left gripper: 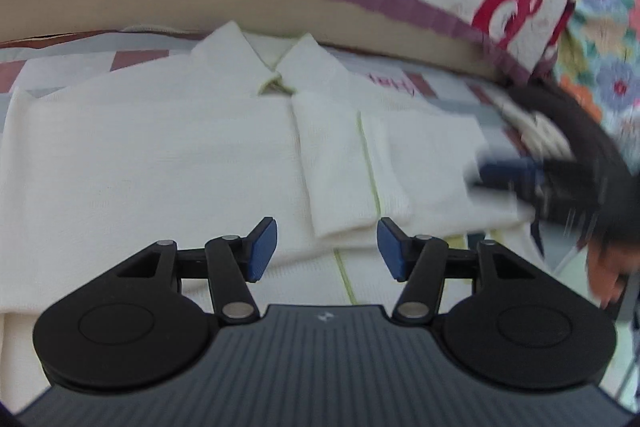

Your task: Fold clothes

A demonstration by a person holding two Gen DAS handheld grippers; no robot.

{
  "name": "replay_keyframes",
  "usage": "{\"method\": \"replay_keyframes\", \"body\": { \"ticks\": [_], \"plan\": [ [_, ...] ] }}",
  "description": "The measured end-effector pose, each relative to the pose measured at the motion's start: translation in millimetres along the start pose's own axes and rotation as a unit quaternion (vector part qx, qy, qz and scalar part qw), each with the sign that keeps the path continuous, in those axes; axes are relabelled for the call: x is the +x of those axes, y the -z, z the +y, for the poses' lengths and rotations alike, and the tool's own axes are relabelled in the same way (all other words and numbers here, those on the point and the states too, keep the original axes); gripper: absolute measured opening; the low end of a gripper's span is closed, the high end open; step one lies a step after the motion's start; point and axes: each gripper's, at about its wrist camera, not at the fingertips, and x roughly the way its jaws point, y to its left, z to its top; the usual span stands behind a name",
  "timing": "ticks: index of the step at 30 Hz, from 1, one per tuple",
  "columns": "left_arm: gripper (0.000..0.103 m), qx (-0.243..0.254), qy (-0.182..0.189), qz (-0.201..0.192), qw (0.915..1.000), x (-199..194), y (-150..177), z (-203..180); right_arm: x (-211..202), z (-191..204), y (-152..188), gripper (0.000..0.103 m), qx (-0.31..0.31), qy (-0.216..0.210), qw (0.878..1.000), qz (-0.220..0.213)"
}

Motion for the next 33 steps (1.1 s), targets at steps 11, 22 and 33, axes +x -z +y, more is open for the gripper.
{"method": "replay_keyframes", "body": {
  "ticks": [11, 22, 33],
  "plan": [
    [0.076, 0.142, -0.049, 0.038, 0.9879, 74.9, 0.8, -40.7, -34.7, -55.0, 76.4, 0.044, 0.052, 0.135, 0.988, 0.053],
    [0.007, 0.094, -0.068, -0.102, 0.988, 22.7, -7.5, -38.8, -10.6, -83.7, 67.0, 0.046, 0.184, 0.154, 0.971, 0.021],
    [0.053, -0.032, -0.11, -0.032, 0.9929, 27.3, 4.2, 4.1, -9.4, -85.4, 72.4, 0.046, 0.205, 0.163, 0.965, 0.004]
  ]
}}
